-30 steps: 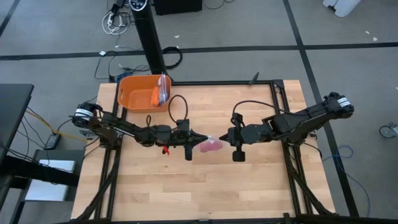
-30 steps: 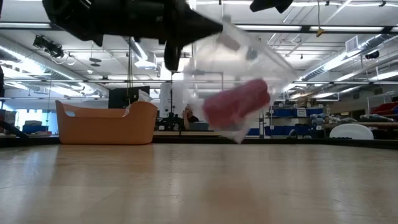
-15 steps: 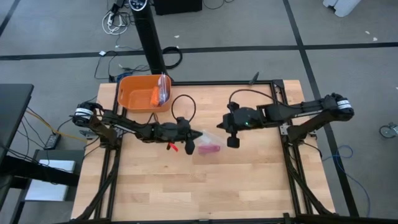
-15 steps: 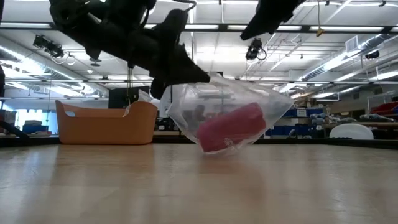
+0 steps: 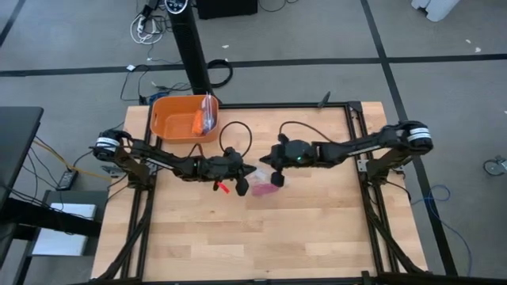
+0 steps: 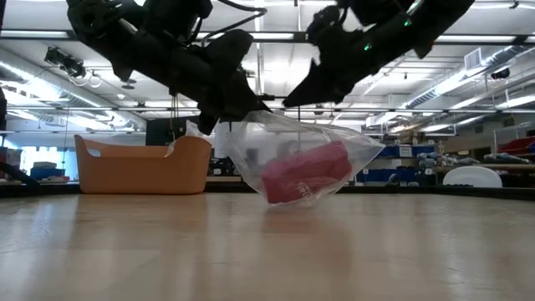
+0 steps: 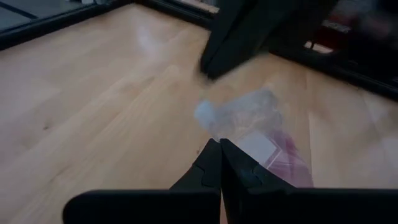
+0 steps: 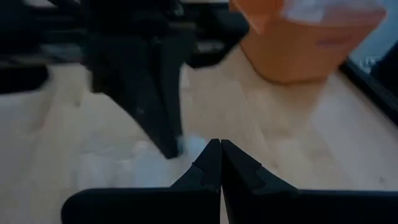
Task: Roll bandage
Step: Close the transparent zip bag
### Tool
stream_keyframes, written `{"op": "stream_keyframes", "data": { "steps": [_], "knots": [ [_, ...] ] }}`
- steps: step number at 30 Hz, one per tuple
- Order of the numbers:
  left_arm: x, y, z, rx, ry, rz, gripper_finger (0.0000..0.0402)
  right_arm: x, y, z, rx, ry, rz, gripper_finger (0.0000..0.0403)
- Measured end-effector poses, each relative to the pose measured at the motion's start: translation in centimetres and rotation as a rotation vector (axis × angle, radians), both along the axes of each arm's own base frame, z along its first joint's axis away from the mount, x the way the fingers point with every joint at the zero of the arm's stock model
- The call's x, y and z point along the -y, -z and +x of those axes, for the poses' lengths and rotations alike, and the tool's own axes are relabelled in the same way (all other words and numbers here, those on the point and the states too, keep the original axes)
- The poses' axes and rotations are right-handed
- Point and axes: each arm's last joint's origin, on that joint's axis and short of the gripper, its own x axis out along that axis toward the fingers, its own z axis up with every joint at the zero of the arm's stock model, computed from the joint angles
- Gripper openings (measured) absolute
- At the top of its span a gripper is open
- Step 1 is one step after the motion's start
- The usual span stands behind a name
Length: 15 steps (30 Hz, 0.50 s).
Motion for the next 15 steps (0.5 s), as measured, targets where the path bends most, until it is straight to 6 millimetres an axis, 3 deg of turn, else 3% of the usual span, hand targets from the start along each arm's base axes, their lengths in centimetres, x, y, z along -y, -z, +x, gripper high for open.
{"op": "stream_keyframes", "data": {
  "steps": [8,15],
  "knots": [
    [0.1,0.0,0.0,-0.001,-0.004,-0.002,0.0000,-0.8,1.9,1.5,-0.055,0.026,0.011,0.0000],
    [0.0,0.0,0.0,0.005,-0.008,-0.004,0.0000,-1.7,1.5,1.5,-0.057,0.002,0.014,0.0000]
  ]
}}
